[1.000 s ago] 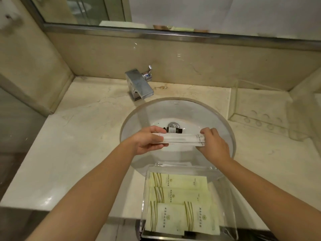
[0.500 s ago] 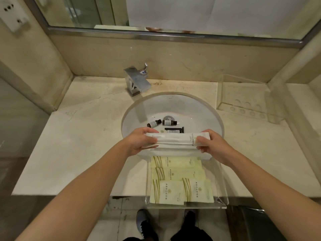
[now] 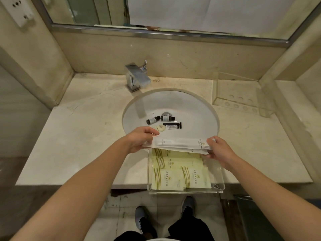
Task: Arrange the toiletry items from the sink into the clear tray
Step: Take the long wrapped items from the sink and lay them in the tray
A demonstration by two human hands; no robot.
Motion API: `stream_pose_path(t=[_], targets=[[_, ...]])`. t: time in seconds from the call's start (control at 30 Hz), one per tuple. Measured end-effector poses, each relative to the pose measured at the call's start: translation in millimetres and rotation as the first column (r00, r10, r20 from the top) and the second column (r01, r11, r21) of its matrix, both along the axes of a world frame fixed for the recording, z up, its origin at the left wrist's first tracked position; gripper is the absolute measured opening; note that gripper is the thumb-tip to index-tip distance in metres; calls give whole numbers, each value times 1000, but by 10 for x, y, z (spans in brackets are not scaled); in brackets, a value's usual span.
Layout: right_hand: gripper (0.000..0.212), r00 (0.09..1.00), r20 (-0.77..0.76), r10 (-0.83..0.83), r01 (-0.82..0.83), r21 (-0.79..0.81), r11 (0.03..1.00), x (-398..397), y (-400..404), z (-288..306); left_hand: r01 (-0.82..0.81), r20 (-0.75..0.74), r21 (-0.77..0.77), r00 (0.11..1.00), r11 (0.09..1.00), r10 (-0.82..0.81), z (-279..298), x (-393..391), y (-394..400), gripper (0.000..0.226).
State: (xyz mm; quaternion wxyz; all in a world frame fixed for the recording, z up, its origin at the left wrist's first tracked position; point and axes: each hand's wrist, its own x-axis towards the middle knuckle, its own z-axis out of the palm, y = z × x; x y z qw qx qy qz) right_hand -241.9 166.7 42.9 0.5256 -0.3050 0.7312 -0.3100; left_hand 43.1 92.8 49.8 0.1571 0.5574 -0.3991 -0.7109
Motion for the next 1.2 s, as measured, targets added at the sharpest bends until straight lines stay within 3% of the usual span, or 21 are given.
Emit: stream_pose_path(t=[0.2,0.37,0.47,0.6,0.67,0.77,0.93,1.2], targets=[[14,995,-41,-91,90,-34,995,-62,70,-52,-214,128,-137,964,967,232,5,234,8,40],[12,990,-120,-73,70,-33,997,-91,90,-70,-528,124,-217,820,821,560,-77,501,-25,30],[13,986,-157,-56,51,-36,998,-29,84,-74,-601,127,-225,762,767,635,-98,586,-43,33],[12,991,-103,-90,87,-31,996,87,58,-115,-512,127,-185,834,839,537,-94,551,2,30],[14,960,-276,-53,47,-28,999,115,61,-129,-421,111,-135,893,897,436,-92,485,45,29],[14,849,-526,55,-78,-22,997,101,73,-135,-268,90,-51,958,962,272,-84,371,104,27],[20,693,-709,131,-179,7,984,7,34,-96,5,131,-16,991,1000,-3,-63,198,174,32],[21,444,-852,278,-332,131,934,-7,57,-104,112,210,-123,974,986,-84,-67,-173,312,33]])
